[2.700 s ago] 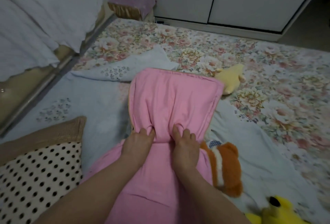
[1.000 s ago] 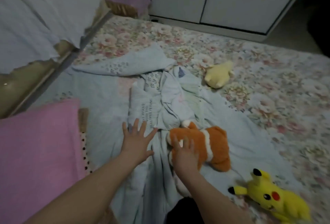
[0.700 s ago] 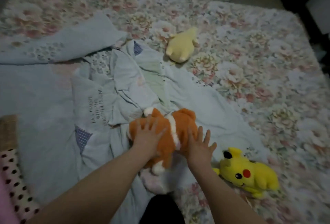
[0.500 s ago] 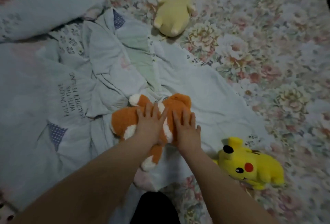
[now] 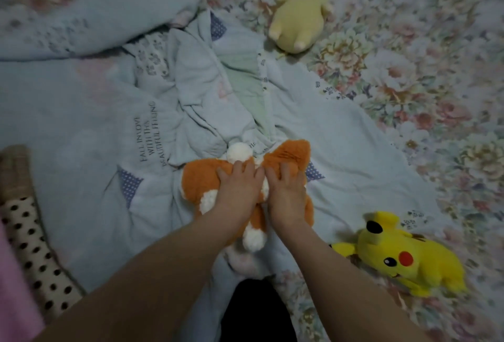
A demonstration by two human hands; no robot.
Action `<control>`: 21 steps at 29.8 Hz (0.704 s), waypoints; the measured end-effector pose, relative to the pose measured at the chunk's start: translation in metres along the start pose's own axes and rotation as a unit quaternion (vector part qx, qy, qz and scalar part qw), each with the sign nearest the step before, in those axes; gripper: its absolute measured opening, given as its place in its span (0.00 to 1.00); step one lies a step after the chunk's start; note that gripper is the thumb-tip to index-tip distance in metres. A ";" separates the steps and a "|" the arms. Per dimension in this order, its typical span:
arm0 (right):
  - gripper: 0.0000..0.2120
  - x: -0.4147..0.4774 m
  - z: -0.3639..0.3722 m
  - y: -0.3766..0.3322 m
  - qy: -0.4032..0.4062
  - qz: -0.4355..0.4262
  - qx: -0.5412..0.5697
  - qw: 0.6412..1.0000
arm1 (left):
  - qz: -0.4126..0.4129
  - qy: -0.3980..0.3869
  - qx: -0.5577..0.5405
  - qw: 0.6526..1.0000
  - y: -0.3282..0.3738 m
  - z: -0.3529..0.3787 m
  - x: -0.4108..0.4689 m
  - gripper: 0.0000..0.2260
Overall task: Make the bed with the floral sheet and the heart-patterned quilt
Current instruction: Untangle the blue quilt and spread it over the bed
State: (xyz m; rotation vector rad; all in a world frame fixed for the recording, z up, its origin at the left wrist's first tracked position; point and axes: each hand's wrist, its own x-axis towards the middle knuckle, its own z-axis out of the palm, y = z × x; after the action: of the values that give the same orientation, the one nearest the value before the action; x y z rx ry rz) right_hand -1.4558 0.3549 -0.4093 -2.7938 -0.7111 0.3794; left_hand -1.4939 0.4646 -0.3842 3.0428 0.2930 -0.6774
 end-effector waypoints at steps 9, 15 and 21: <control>0.21 -0.074 -0.078 -0.202 0.017 -0.225 0.012 0.974 | -0.210 0.075 -0.033 0.974 -0.134 -0.061 -0.195 0.23; 0.33 -0.162 -0.084 -0.401 -0.027 -0.381 -0.003 0.924 | -0.388 0.095 -0.023 0.916 -0.265 -0.073 -0.376 0.28; 0.48 -0.214 -0.040 -0.499 -0.112 -0.501 -0.027 0.858 | -0.435 0.006 -0.126 0.891 -0.344 -0.031 -0.483 0.49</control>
State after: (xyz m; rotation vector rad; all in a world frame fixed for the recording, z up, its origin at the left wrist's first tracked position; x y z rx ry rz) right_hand -1.8412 0.6696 -0.1885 -2.0116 -2.0631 0.4503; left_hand -1.9737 0.7174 -0.1422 2.5432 1.6428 -0.5474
